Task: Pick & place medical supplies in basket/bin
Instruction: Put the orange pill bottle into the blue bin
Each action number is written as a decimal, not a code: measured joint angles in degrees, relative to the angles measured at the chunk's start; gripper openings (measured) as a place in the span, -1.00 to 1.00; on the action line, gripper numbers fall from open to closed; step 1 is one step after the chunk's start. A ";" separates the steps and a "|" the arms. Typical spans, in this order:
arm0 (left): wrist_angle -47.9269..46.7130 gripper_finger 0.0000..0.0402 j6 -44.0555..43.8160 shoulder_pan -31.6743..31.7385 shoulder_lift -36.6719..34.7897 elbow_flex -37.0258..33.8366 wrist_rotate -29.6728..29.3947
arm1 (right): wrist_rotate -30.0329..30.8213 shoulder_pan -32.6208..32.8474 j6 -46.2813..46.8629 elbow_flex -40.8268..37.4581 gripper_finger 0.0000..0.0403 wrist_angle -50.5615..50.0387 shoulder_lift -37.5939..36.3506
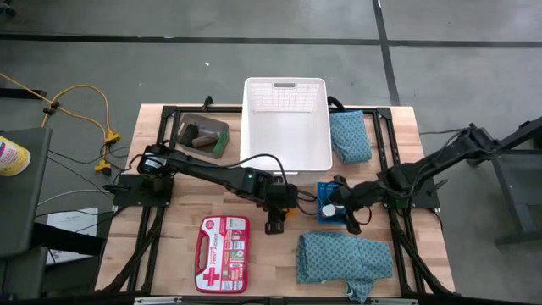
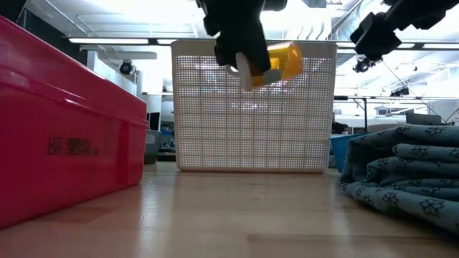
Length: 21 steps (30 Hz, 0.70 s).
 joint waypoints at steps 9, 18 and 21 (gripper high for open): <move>7.74 -0.14 1.44 0.01 -1.50 0.00 0.02 | 1.91 0.33 -1.54 0.00 0.10 4.65 2.86; 12.93 -0.14 1.67 0.02 -2.45 -0.02 -0.05 | 6.62 0.33 -4.79 0.00 0.10 6.98 3.10; 14.84 -0.14 2.98 0.02 -2.51 -0.02 -0.23 | 6.60 0.33 -6.26 0.00 0.10 8.43 3.10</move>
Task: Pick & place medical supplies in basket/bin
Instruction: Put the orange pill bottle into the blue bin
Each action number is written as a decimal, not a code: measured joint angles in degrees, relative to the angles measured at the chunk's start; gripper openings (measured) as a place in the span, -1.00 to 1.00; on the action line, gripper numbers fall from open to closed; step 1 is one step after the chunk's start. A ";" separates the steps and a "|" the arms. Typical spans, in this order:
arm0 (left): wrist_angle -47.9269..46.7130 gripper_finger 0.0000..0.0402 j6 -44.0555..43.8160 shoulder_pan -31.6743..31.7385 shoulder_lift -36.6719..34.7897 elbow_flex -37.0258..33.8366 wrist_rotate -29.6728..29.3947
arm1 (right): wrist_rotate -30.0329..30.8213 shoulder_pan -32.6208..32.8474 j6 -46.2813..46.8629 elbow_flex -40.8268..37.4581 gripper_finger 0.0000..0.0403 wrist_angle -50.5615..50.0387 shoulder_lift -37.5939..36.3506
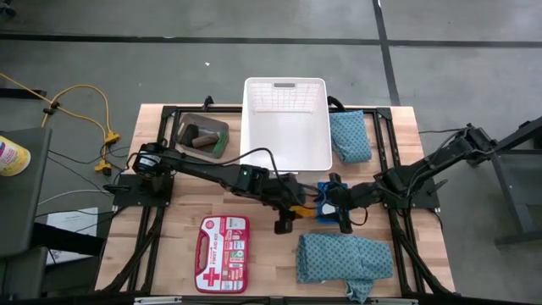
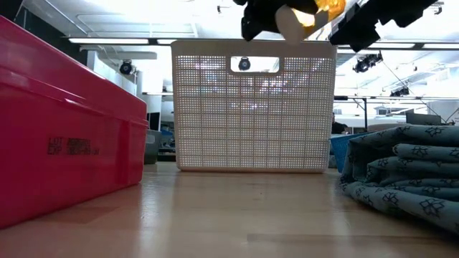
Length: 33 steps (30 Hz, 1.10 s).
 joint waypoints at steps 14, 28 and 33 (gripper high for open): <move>2.79 -0.14 0.39 0.00 0.00 0.00 -3.28 | 1.21 -0.13 -5.08 0.00 0.10 7.61 0.00; 2.83 -0.14 0.76 0.00 0.02 0.00 -5.08 | 1.32 -0.13 -6.05 0.00 0.10 10.77 0.00; 2.81 -0.14 0.74 0.00 0.02 0.02 -5.08 | 1.31 -0.13 -5.94 0.00 0.07 10.77 0.00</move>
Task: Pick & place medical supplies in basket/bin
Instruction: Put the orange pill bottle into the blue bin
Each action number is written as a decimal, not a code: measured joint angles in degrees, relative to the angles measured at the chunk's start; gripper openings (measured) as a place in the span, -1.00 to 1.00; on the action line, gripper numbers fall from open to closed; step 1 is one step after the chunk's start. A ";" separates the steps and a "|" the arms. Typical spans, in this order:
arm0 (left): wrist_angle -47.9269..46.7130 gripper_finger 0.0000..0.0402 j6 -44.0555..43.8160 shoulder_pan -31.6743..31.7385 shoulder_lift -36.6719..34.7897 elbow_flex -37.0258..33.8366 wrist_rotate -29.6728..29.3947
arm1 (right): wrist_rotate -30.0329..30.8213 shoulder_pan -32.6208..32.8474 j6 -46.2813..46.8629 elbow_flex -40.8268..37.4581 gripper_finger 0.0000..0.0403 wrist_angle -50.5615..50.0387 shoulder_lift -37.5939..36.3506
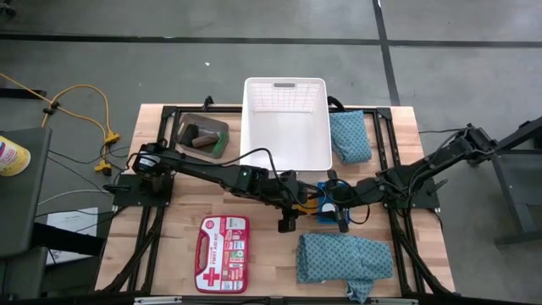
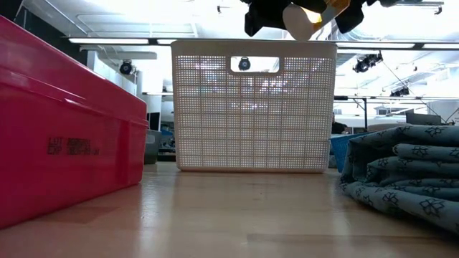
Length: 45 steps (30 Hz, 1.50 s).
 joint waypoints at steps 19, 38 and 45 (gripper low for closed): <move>-0.05 -0.14 0.14 0.00 0.04 0.02 -0.15 | 0.11 0.00 0.01 0.00 -0.13 -0.07 0.00; -0.08 0.39 2.72 0.00 0.06 0.04 -0.11 | -0.31 0.02 1.77 0.00 -0.17 -0.72 0.00; -0.09 0.40 2.60 -0.13 0.01 0.04 -0.09 | 2.97 0.07 8.29 0.02 -0.17 -9.02 -0.62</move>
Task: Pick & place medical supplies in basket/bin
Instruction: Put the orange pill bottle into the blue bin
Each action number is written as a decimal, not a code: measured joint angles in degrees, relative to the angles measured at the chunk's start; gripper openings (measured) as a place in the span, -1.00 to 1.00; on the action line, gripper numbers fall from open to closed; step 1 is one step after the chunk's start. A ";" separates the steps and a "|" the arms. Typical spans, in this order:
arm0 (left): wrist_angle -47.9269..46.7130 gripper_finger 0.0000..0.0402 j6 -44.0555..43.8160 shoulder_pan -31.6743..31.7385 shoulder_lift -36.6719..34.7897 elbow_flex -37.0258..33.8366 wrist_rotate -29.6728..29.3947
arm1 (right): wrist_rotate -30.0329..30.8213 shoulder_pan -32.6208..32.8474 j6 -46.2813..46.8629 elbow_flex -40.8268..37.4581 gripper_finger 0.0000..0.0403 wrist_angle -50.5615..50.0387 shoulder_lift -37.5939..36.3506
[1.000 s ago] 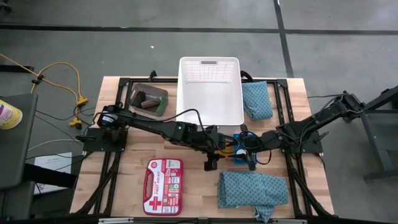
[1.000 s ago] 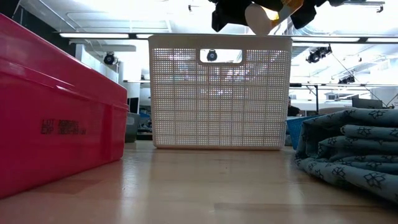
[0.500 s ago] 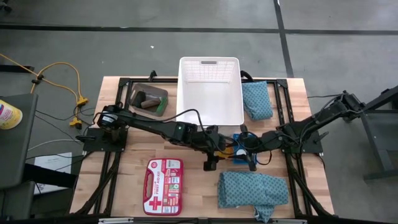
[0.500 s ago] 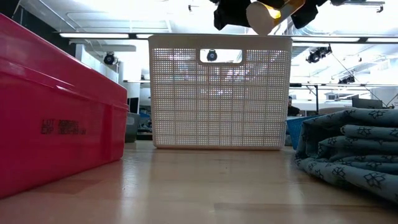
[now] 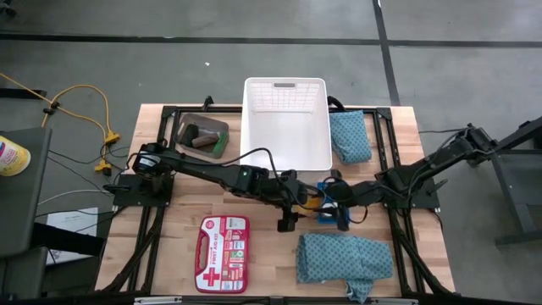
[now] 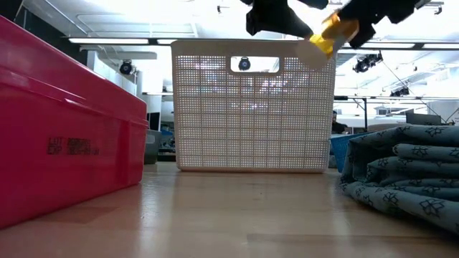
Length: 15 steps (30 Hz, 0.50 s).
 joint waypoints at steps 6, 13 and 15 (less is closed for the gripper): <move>0.00 0.40 -0.11 0.00 -0.03 0.00 0.02 | 2.62 1.17 2.51 0.00 -0.16 -5.63 -1.11; -0.02 0.40 -0.13 -0.24 -0.05 0.00 0.11 | 7.16 3.52 5.69 0.02 -0.17 -11.33 -1.78; -0.02 0.40 -0.13 -0.25 -0.05 0.00 0.11 | 9.60 4.18 6.98 0.02 -0.17 -13.03 -1.78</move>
